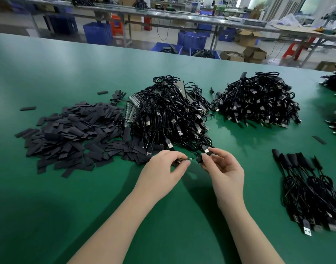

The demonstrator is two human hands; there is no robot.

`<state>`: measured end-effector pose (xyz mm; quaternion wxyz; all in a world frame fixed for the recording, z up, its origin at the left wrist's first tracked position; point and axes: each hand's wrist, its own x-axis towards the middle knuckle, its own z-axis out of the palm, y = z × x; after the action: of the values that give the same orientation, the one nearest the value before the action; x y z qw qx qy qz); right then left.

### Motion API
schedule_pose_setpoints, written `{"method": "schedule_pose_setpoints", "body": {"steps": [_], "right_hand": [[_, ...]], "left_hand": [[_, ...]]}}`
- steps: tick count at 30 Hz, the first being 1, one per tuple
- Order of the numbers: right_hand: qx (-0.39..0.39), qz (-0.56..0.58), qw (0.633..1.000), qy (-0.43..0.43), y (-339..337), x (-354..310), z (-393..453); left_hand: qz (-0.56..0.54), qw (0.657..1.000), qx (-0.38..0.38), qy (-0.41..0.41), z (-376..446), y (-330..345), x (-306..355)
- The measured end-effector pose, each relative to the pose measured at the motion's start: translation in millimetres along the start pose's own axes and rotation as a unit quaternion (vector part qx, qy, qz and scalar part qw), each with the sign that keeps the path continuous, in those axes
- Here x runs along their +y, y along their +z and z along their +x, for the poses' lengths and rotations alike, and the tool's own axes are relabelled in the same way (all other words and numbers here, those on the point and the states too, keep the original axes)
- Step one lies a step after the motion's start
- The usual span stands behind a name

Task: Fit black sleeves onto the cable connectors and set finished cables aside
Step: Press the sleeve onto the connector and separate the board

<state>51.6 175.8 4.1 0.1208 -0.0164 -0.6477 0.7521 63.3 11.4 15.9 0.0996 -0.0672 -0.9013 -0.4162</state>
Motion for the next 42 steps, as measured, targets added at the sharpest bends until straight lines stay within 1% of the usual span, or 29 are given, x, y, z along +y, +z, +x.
{"method": "schedule_pose_setpoints", "body": {"steps": [3, 6, 12, 17, 20, 23, 29, 31, 34, 38, 42], "right_hand": [[0.001, 0.011, 1.000, 0.001, 1, 0, -1], [-0.013, 0.000, 1.000, -0.008, 2, -1, -3], [-0.026, -0.030, 0.999, -0.008, 2, -2, -3], [-0.027, -0.033, 0.999, -0.006, 1, -3, -3], [-0.045, -0.045, 0.998, -0.015, 4, -4, -5], [-0.053, -0.039, 0.998, -0.018, 5, -5, -7], [-0.096, -0.008, 0.995, 0.018, 7, -8, -9], [-0.106, -0.022, 0.994, 0.027, 8, -9, -10], [-0.117, -0.069, 0.991, 0.009, 9, -8, -11], [-0.089, -0.072, 0.993, -0.004, 9, -5, -11], [-0.035, -0.067, 0.997, -0.001, 5, -3, -7]], "left_hand": [[0.006, 1.000, 0.005, 0.000, 0, 0, 0], [-0.019, 1.000, 0.007, 0.006, 1, -1, 2], [-0.014, 0.999, -0.022, 0.034, -2, -1, 5], [-0.017, 0.999, -0.045, 0.021, -3, 0, 5], [-0.004, 0.999, -0.038, 0.020, -3, 2, 4], [-0.019, 1.000, -0.021, 0.013, -2, 2, 2], [-0.038, 0.999, 0.004, 0.001, 0, 1, 0], [-0.045, 0.999, 0.010, -0.002, 0, 0, -1], [-0.048, 0.999, 0.005, -0.002, 1, -1, -1], [-0.065, 0.998, 0.007, -0.006, 0, 1, 0], [-0.066, 0.998, -0.001, -0.009, -1, 2, 0]]}}
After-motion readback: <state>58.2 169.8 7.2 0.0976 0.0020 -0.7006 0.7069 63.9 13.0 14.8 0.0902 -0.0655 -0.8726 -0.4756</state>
